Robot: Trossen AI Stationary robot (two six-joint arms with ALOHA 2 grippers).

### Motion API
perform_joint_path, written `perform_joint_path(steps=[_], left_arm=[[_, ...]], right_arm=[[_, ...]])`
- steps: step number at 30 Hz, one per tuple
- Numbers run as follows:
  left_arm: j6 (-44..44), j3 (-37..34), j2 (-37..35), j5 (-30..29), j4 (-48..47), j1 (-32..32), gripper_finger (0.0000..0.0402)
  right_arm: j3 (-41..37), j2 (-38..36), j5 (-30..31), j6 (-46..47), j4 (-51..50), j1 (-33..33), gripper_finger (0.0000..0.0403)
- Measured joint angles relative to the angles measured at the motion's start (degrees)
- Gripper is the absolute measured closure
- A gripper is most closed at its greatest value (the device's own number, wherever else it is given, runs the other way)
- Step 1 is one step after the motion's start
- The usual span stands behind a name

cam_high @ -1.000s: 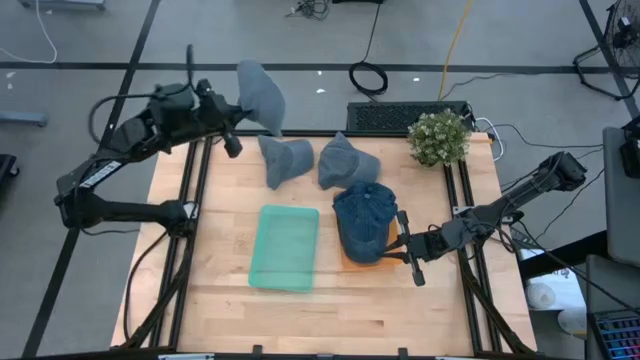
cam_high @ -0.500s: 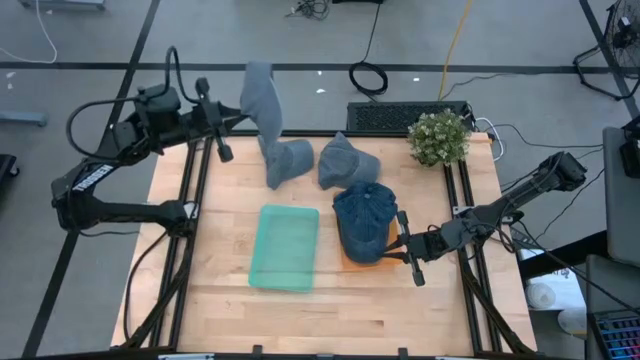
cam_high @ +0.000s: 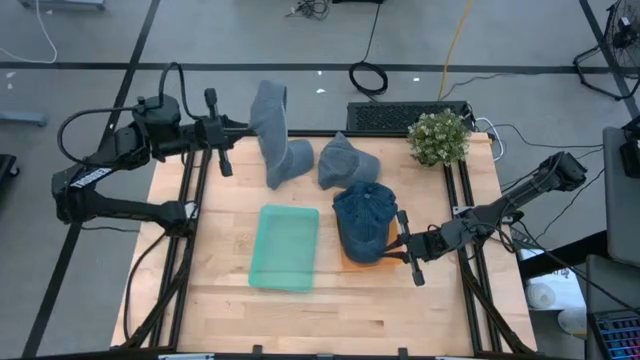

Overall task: Pick & Place hat
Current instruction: Put the left gray cap into the light blue bin

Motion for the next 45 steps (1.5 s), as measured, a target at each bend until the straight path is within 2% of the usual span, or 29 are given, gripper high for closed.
perform_joint_path(steps=[4, 7, 9, 16, 21, 25, 29, 32, 34, 36, 41, 45], left_arm=[[0.0, 0.0, 0.0, -0.5, 0.0, -2.7, 0.0397], [0.4, 0.0, 0.0, -0.5, -0.2, -4.0, 0.0391], [0.7, 0.0, 0.0, -0.9, -0.2, -4.5, 0.0394], [0.6, 0.0, -0.1, -2.1, -1.9, -5.3, 0.0392], [-0.4, 0.0, 0.0, -2.1, -2.4, -6.2, 0.0396], [-0.2, 0.0, 0.0, -2.1, -2.3, -6.8, 0.0394], [-0.4, 0.0, 0.0, -2.1, -2.3, -6.8, 0.0396], [-0.4, 0.0, 0.0, -2.1, -2.3, -6.8, 0.0393], [-0.4, 0.0, 0.0, -2.1, -2.3, -6.8, 0.0396], [-0.4, 0.0, 0.0, -2.1, -2.3, -6.8, 0.0397], [-0.4, 0.0, 0.0, -2.1, -2.3, -6.8, 0.0395], [-1.6, 0.0, 0.0, -2.1, -3.9, -6.8, 0.0395]], right_arm=[[0.0, -0.1, 0.0, 0.0, -1.0, -0.8, 0.0403], [0.0, -2.4, 0.1, -0.2, -6.4, -1.4, 0.0403], [0.0, -5.2, 2.3, 0.2, -10.0, -2.0, 0.0403], [0.0, -22.4, 9.3, -1.1, -21.6, -5.6, 0.0403], [0.0, -34.2, 16.5, -1.4, -26.2, -9.1, 0.0403], [-1.1, -39.0, 17.5, -6.1, -24.6, -12.4, 0.0403], [-6.2, -43.1, 29.9, -13.2, -17.7, -16.9, 0.0403], [-11.6, -47.4, 33.8, -20.5, -5.0, -21.4, 0.0403], [-14.6, -50.3, 32.5, -22.9, 3.2, -24.3, 0.0403], [-16.7, -52.3, 28.7, -22.4, 5.4, -26.8, 0.0403], [-17.0, -53.2, 20.9, -15.8, -2.4, -31.4, 0.0403], [-15.3, -52.5, 8.9, -7.0, -12.5, -34.1, 0.0403]])
